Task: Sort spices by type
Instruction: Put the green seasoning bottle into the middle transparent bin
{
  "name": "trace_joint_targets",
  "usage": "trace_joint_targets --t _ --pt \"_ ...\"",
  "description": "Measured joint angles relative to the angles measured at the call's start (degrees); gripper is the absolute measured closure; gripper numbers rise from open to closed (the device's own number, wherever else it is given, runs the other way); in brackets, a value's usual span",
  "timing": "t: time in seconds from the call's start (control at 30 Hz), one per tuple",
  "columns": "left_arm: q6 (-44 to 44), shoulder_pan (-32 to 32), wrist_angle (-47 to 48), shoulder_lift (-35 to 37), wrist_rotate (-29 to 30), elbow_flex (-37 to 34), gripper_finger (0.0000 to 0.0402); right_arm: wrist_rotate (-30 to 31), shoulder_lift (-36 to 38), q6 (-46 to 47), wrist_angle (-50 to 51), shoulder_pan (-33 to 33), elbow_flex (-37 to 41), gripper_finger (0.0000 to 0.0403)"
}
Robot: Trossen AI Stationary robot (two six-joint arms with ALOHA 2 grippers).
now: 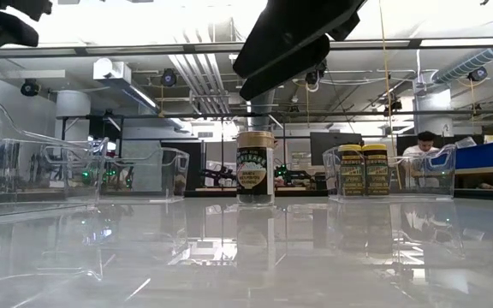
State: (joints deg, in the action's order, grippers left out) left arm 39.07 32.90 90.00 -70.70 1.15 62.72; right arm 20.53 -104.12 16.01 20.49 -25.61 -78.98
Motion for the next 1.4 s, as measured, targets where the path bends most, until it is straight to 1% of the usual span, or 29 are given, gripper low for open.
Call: trace_joint_targets --t 0.27,0.43,0.57,0.67,1.0,1.2,1.4 --pt "0.55 4.92 -2.69 -2.03 -0.33 -0.59 0.0211 -0.02 -0.02 -0.07 0.00 0.00 0.00 0.0044" --pt "0.46 6.29 -3.16 -3.34 0.65 -0.61 0.0211 -0.02 -0.02 0.04 -0.02 0.00 0.00 0.0044" --pt "0.24 6.34 -7.43 -3.97 2.48 -0.62 0.0211 -0.02 -0.02 0.06 -0.02 0.00 0.00 0.0044" --pt "-0.93 6.34 -10.03 -4.64 2.62 -1.17 0.0211 -0.02 -0.02 0.06 -0.02 0.00 0.00 0.0044" --pt "-1.16 6.32 -10.03 -5.23 2.47 -3.87 0.0211 -0.03 -0.02 0.08 -0.04 0.00 0.00 0.0044" --pt "-2.82 6.32 -11.99 -5.23 2.48 -5.36 0.0211 -0.02 -0.02 0.06 -0.04 0.00 0.00 0.0044" --pt "-3.22 6.32 -16.01 -5.20 2.52 -5.66 0.0209 -0.02 -0.02 -0.02 -0.06 0.00 0.00 0.0044"
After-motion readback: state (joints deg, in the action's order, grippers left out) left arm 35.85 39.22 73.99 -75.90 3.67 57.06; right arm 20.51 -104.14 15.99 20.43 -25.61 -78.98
